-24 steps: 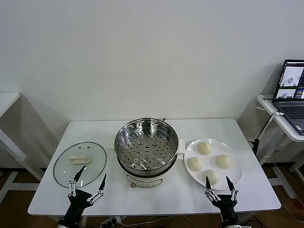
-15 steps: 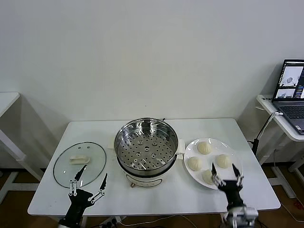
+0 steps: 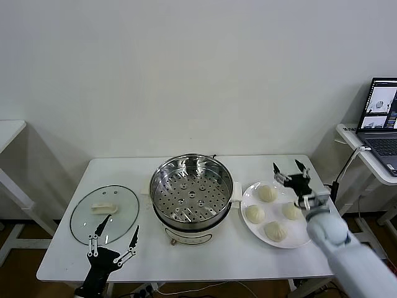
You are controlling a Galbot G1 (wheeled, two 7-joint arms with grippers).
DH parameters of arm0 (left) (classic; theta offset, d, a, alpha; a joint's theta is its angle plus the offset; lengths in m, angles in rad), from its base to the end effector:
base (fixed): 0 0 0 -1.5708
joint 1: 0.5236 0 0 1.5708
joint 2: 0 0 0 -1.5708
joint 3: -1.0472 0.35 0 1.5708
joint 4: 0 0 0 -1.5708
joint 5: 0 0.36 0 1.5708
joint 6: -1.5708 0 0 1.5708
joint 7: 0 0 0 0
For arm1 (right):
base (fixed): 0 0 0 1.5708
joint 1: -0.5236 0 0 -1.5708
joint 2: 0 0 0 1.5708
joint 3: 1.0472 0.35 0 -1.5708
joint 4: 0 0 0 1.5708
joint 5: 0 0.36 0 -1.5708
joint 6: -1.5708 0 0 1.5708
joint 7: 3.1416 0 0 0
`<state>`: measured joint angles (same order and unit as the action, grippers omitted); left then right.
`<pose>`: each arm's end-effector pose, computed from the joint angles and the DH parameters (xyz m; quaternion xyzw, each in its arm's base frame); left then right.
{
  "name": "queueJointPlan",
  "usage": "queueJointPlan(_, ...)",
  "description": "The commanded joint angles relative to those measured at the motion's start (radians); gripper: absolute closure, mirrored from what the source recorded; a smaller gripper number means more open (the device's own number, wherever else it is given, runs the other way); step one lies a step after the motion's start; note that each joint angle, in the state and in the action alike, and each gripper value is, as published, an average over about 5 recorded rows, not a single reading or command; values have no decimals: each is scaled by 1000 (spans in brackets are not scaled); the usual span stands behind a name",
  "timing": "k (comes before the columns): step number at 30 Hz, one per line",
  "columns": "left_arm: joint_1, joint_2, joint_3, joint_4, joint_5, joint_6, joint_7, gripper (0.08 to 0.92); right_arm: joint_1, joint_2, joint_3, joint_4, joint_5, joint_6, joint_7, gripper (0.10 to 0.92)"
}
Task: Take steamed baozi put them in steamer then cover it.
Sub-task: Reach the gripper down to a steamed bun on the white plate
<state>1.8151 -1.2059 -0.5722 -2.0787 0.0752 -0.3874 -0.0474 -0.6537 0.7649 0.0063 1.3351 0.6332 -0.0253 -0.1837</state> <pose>0.1163 0.0767 -0.3319 0.1064 0.9764 0.1732 0.0732 0.4441 -0.1933 -0.2763 0.1800 -0.9716 0.1271 0.0860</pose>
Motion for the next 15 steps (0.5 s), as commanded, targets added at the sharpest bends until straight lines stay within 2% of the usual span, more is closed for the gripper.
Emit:
queueJointPlan(1, 4, -1, 2, -9, 1, 1, -2, 177, 534, -112, -440, -323, -161, -46, -671, 203)
queueJointPlan(8, 9, -7, 4, -11, 2, 7, -9, 177, 712, -62, -609, -395, -398, -8, -996, 203)
queueJointPlan(15, 19, -13, -3, -17, 6, 7, -12, 177, 788, 32, -694, -482, -635, 36, -1125, 203)
